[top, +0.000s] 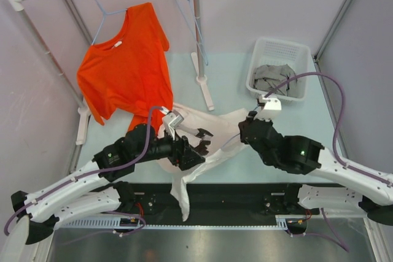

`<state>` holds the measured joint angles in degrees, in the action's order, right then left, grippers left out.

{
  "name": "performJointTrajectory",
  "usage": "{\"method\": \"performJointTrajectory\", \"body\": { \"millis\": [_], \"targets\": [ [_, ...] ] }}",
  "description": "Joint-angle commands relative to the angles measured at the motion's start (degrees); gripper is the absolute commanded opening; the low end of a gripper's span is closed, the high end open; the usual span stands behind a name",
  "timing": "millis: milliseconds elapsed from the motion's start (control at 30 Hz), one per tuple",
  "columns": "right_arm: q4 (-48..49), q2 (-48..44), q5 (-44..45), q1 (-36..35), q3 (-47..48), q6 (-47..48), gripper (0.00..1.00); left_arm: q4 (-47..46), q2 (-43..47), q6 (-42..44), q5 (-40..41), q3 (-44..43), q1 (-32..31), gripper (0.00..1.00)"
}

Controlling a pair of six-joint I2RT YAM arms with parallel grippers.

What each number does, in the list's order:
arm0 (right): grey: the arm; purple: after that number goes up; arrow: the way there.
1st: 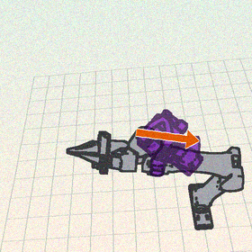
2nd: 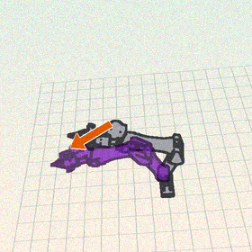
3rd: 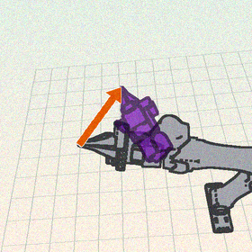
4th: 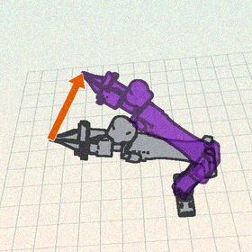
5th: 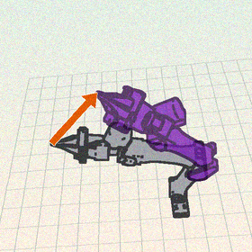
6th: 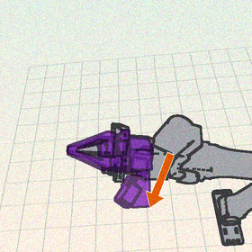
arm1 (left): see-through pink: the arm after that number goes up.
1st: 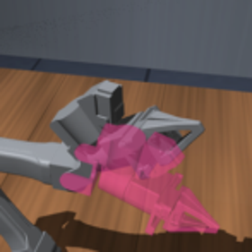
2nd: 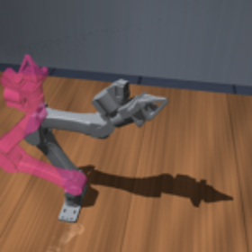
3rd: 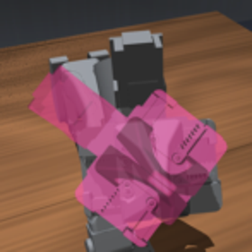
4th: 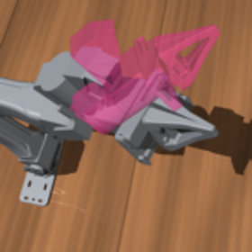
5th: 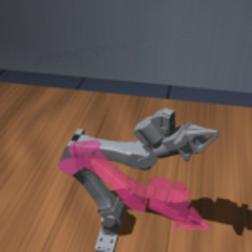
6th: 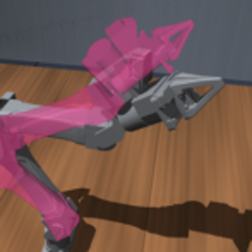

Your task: Remove the t-shirt from the hanger

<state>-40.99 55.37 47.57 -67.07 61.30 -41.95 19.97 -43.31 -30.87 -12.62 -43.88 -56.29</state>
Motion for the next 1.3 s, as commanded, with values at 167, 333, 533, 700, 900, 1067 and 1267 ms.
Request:
{"method": "performJointTrajectory", "body": {
  "millis": [167, 333, 533, 700, 900, 1067, 1267],
  "targets": [
    [-12.1, -6.2, 6.5, 4.7, 6.1, -8.3, 0.0, -4.3, 4.0, -2.6, -7.3, 7.6, -0.3, 0.86],
    [-11.0, -4.8, 4.6, 5.9, 6.6, -6.6, 0.0, -7.7, 7.5, -4.3, -10.6, 9.2, -0.3, 0.89],
    [-10.0, -1.0, 2.9, 8.5, 9.0, -8.2, 0.0, -12.7, 6.9, -2.2, -14.8, 7.2, -3.2, 0.86],
    [-15.4, 5.0, 0.9, 13.7, 15.2, -15.5, 0.0, -7.6, 1.2, 6.9, 7.9, 2.5, -20.1, 0.85],
    [-16.6, 8.4, -1.7, 16.8, 21.1, -16.1, 0.0, -17.4, -2.9, 12.6, 31.2, 6.4, -36.9, 0.89],
    [-15.4, 8.3, -2.8, 17.2, 22.5, -15.3, 0.0, -16.2, -11.7, 9.4, 39.3, 4.9, -37.7, 0.92],
    [-15.3, 7.6, -3.5, 17.3, 22.3, -15.5, 0.0, -15.3, -18.2, 4.8, 42.9, 0.9, -35.9, 0.93]
  ]
}}
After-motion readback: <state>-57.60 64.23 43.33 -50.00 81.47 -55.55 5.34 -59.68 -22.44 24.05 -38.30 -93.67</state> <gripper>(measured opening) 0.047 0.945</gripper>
